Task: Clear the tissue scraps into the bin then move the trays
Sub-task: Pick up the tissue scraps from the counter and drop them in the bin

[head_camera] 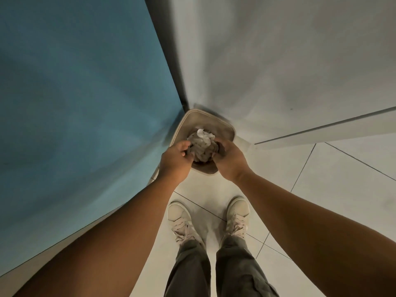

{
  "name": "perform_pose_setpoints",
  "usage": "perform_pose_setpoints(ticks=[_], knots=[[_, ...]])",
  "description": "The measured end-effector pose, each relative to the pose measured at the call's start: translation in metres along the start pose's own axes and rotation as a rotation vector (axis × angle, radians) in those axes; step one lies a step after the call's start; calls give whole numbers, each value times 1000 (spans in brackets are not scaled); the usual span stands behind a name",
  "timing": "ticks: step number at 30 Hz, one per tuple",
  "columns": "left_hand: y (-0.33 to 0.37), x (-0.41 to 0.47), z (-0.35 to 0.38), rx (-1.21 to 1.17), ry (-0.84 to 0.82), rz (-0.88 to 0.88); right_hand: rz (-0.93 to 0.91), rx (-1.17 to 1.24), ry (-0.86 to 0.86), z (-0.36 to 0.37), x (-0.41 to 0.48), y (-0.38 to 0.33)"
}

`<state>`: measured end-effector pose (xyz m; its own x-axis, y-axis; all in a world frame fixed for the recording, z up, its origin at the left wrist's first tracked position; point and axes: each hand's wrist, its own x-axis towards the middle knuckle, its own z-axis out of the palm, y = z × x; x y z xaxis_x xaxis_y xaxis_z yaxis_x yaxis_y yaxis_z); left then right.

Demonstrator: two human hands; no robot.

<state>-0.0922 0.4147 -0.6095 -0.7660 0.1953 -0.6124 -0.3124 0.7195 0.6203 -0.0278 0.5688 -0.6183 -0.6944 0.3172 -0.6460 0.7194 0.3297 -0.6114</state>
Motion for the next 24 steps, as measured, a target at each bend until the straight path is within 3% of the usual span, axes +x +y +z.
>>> perform_pose_setpoints(ticks=[14, 24], knots=[[206, -209, -129, 203, 228, 369, -527, -99, 113, -173, -220, -184], [272, -344, -249, 89, 527, 462, -828, -108, 33, -205, -312, -295]])
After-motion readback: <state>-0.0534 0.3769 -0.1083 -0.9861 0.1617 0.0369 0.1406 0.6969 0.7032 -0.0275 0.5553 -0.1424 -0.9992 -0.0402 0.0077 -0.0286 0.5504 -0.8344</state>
